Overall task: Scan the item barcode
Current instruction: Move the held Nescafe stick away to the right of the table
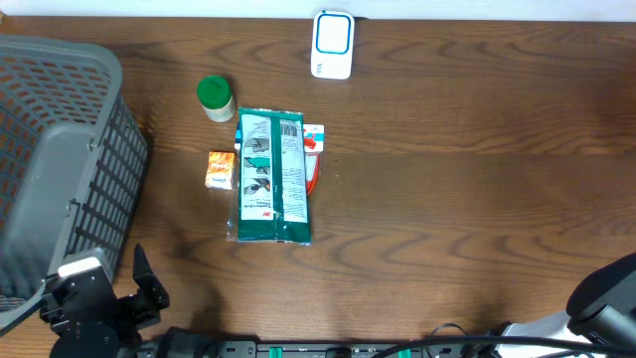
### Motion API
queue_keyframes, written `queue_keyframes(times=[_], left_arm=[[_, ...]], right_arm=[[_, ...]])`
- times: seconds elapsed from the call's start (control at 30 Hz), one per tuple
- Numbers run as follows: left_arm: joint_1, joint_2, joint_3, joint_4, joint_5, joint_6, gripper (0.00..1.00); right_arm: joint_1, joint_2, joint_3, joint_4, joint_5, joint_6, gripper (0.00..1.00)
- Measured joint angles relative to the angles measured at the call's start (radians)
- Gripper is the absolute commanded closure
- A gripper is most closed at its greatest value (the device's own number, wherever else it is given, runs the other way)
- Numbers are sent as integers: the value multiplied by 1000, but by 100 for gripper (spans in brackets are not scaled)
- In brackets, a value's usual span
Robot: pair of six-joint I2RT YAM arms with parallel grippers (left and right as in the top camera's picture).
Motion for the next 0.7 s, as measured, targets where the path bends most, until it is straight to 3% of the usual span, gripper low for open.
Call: queue_keyframes(times=[0.3, 0.7], left_arm=[[0, 0, 0, -2, 0, 0, 16], [0, 0, 0, -11, 0, 0, 16]], right_arm=[[-64, 8, -237, 216, -12, -3, 99], [-228, 9, -295, 278, -9, -19, 97]])
